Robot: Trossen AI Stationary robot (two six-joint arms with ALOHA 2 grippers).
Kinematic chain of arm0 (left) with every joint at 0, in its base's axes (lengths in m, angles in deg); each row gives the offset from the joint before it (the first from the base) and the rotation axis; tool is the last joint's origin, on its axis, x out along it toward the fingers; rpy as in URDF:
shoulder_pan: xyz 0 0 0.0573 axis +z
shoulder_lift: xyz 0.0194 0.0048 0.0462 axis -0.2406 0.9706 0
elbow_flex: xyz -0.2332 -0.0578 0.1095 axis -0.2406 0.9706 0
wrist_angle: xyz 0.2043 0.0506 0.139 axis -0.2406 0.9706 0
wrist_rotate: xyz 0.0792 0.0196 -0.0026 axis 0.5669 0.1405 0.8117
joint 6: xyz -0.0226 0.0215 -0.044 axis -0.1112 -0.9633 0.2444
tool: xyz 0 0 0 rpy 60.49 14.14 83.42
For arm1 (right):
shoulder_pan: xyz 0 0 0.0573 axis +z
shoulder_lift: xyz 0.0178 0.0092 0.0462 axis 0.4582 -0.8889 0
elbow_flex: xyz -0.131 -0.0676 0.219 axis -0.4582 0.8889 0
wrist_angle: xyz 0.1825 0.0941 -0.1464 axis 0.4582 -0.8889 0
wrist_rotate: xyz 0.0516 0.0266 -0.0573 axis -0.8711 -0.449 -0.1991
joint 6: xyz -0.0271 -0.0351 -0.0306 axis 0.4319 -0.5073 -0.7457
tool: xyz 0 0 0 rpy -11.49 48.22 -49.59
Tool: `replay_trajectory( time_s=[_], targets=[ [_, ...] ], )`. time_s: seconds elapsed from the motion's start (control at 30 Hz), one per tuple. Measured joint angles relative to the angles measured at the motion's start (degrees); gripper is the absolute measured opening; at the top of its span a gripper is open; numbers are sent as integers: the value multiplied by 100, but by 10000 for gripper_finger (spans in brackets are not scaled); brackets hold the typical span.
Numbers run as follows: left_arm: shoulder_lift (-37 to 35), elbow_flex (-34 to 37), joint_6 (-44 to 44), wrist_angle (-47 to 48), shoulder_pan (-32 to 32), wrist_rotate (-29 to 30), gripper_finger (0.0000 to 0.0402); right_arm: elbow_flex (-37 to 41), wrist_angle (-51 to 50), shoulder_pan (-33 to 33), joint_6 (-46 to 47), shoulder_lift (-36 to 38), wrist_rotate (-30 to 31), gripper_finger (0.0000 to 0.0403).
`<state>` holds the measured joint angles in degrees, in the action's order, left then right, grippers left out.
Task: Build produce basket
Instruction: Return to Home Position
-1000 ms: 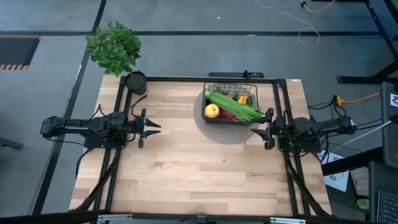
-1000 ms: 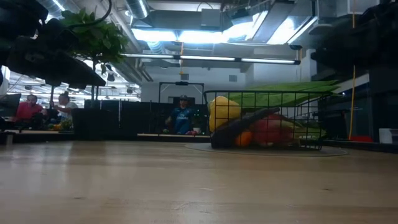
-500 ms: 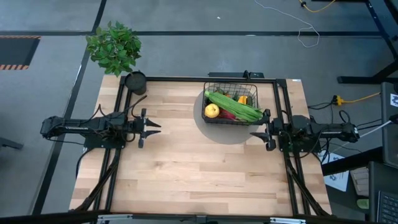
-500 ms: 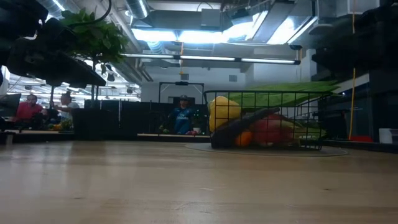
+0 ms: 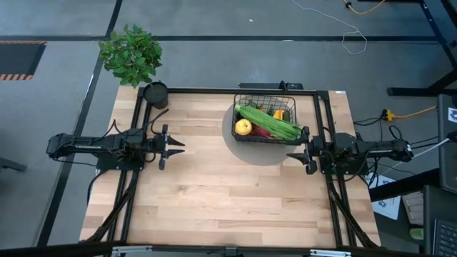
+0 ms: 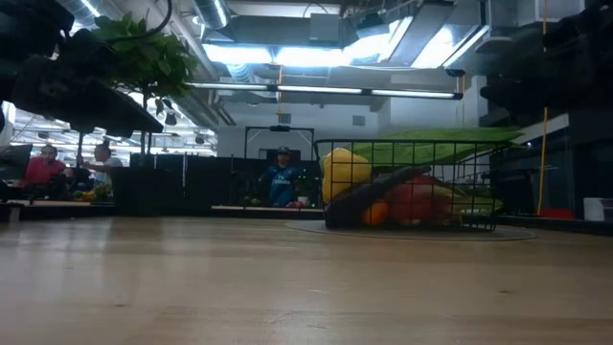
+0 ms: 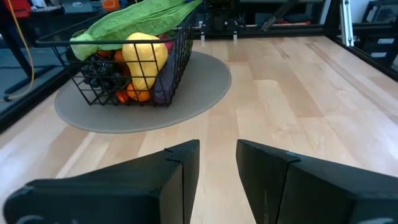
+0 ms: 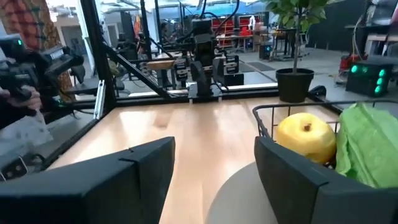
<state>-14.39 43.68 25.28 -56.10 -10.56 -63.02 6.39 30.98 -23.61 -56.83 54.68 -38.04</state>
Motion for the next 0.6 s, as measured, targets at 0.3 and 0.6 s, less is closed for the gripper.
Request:
replay_trajectory(
  time_s=[0.3,0.6],
  targets=[
    [0,0,152,0,-2,0,98,0,4,0,901,0,-13,220],
    [0,0,149,0,-2,0,98,0,4,0,857,0,-12,220]
  ],
)
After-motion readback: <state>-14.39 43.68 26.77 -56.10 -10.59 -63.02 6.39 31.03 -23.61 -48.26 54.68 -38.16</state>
